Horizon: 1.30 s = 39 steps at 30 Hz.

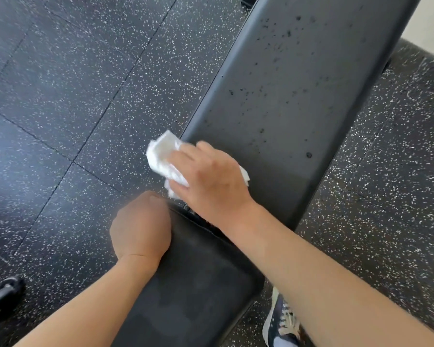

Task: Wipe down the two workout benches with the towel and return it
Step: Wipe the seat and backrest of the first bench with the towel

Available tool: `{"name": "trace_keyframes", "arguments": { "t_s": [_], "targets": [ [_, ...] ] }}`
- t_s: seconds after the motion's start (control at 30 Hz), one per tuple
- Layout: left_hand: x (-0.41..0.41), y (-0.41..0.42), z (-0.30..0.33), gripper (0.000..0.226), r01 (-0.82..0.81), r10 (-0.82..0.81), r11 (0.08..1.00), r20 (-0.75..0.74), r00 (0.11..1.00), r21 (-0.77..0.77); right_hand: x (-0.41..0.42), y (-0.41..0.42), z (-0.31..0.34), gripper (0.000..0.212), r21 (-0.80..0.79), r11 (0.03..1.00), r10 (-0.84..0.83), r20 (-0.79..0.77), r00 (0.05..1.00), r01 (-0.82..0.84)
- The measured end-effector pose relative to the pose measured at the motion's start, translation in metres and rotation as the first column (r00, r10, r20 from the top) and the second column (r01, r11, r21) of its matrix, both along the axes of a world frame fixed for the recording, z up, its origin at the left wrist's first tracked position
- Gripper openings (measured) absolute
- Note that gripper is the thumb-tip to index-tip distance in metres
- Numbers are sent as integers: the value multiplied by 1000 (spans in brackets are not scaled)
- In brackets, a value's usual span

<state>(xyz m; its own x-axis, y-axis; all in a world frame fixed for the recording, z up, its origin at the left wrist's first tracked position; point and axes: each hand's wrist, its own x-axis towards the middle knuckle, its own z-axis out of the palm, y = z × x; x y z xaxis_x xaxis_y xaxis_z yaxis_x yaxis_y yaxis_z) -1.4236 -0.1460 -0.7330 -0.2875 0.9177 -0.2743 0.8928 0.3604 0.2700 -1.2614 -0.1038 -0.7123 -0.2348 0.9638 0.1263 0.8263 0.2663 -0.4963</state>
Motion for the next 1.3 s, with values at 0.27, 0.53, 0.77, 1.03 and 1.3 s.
{"name": "trace_keyframes", "arguments": {
  "t_s": [0.27, 0.53, 0.77, 1.03, 1.3],
  "targets": [
    [-2, -1, -2, 41, 9, -9, 1000, 5, 1000, -2, 128, -37, -13, 16, 234, 967, -124, 96, 988, 98],
    [-1, -2, -1, 41, 2, -3, 1000, 36, 999, 13, -5, 26, -6, 25, 120, 973, -199, -11, 980, 199],
    [-3, -2, -3, 41, 10, -10, 1000, 29, 1000, -2, 40, -37, -10, 17, 168, 985, 35, 43, 998, -42],
    [-1, -1, 0, 40, 19, -18, 1000, 24, 1000, -6, 98, 1, -7, 22, 73, 880, -472, 41, 881, 468],
    [-2, 0, -2, 42, 9, -9, 1000, 20, 1000, 8, -19, 29, -5, 23, 125, 976, -183, 8, 983, 180]
  ]
}}
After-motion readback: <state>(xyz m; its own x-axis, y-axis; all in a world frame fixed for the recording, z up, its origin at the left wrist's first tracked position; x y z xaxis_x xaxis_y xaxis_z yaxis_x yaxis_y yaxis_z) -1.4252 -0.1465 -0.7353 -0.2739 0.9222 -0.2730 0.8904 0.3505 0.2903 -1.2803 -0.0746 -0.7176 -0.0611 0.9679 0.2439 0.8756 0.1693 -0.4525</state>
